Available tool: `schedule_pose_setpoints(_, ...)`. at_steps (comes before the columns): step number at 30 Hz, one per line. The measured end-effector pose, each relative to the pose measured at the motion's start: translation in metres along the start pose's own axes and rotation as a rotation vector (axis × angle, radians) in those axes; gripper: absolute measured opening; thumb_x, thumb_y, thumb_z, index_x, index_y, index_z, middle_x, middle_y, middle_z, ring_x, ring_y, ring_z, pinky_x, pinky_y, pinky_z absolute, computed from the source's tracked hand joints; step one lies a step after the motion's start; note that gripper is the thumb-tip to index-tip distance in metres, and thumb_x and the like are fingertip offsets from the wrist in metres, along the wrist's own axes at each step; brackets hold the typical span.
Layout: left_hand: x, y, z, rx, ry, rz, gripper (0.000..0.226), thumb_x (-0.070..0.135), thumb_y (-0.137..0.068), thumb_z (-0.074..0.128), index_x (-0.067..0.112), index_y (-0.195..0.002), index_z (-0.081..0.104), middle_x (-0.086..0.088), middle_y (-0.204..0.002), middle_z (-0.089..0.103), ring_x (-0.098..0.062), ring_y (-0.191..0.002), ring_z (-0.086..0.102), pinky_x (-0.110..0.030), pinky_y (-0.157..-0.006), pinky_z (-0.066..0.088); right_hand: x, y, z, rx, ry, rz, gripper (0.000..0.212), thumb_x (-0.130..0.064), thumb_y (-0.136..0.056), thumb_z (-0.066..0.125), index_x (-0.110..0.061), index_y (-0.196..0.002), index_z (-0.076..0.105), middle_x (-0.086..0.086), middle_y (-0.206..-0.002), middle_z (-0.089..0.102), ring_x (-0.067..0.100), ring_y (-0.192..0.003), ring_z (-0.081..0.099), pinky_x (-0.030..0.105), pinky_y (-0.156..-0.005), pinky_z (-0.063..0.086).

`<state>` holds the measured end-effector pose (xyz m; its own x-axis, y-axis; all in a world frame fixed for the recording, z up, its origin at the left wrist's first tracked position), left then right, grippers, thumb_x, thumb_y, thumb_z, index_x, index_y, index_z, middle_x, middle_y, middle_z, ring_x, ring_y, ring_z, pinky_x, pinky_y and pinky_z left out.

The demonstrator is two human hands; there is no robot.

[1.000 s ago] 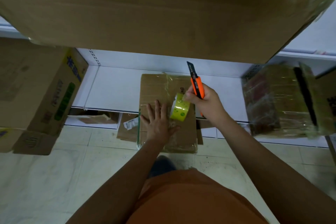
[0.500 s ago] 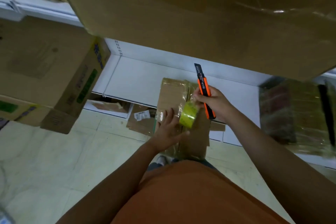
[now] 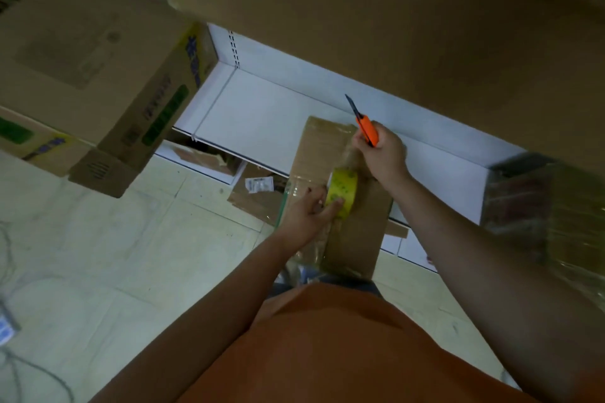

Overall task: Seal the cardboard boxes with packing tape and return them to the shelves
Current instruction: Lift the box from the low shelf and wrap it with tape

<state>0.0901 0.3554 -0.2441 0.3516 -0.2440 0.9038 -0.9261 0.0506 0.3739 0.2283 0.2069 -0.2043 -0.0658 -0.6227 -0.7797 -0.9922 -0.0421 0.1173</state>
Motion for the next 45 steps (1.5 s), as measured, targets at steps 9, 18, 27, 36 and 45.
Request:
schedule_pose_setpoints(9, 0.018, -0.003, 0.006, 0.013, -0.069, -0.032, 0.027, 0.036, -0.094, 0.066, 0.031, -0.077, 0.045, 0.013, -0.072, 0.052, 0.001, -0.064, 0.049, -0.014, -0.059, 0.038, 0.007, -0.011, 0.002, 0.086, 0.156, -0.063, 0.009, -0.027, -0.097, 0.061, -0.019, -0.101, 0.063, -0.003, -0.086, 0.062, 0.023, -0.087, 0.062, 0.028, -0.070, 0.038)
schedule_pose_setpoints(18, 0.027, -0.017, 0.010, -0.028, 0.091, -0.019, 0.013, 0.027, -0.099, 0.060, 0.030, -0.086, 0.062, 0.017, -0.072, 0.064, 0.014, -0.064, 0.060, -0.004, -0.057, 0.042, -0.002, -0.045, 0.002, -0.144, 0.197, -0.128, 0.008, -0.026, -0.095, 0.063, -0.020, -0.099, 0.062, 0.000, -0.100, 0.065, 0.017, -0.096, 0.061, 0.035, -0.088, 0.048)
schedule_pose_setpoints(27, 0.027, -0.015, 0.020, -0.100, 0.113, -0.014, 0.012, 0.025, -0.096, 0.065, 0.015, -0.099, 0.069, 0.006, -0.086, 0.068, 0.009, -0.071, 0.060, -0.005, -0.063, 0.045, 0.002, -0.034, -0.011, -0.011, 0.257, -0.075, 0.018, -0.039, -0.094, 0.059, -0.025, -0.104, 0.062, 0.002, -0.095, 0.071, 0.025, -0.090, 0.067, 0.041, -0.078, 0.055)
schedule_pose_setpoints(36, 0.025, -0.003, 0.009, -0.060, 0.164, -0.007, 0.013, 0.021, -0.098, 0.061, 0.023, -0.111, 0.065, 0.015, -0.094, 0.068, 0.014, -0.083, 0.062, -0.003, -0.070, 0.043, -0.013, -0.023, -0.002, 0.013, 0.297, -0.188, 0.019, -0.037, -0.097, 0.060, -0.021, -0.105, 0.063, -0.007, -0.082, 0.065, 0.019, -0.079, 0.065, 0.034, -0.070, 0.051)
schedule_pose_setpoints(45, 0.029, -0.019, 0.004, -0.042, 0.152, -0.001, 0.005, 0.024, -0.099, 0.061, 0.027, -0.102, 0.063, 0.019, -0.076, 0.066, 0.008, -0.071, 0.061, -0.017, -0.072, 0.050, -0.005, -0.052, 0.020, -0.143, 0.532, -0.049, 0.012, -0.032, -0.095, 0.059, -0.021, -0.096, 0.062, -0.001, -0.087, 0.053, 0.028, -0.091, 0.062, 0.035, -0.072, 0.044)
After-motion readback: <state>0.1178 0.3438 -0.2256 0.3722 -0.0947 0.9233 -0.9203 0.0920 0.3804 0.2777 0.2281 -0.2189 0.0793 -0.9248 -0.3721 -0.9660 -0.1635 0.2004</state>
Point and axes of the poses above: each hand's wrist, its own y-axis away from the middle knuckle, its own z-axis out of the palm, x = y × z, the point moved 8 cm from there along -y, towards the middle knuckle
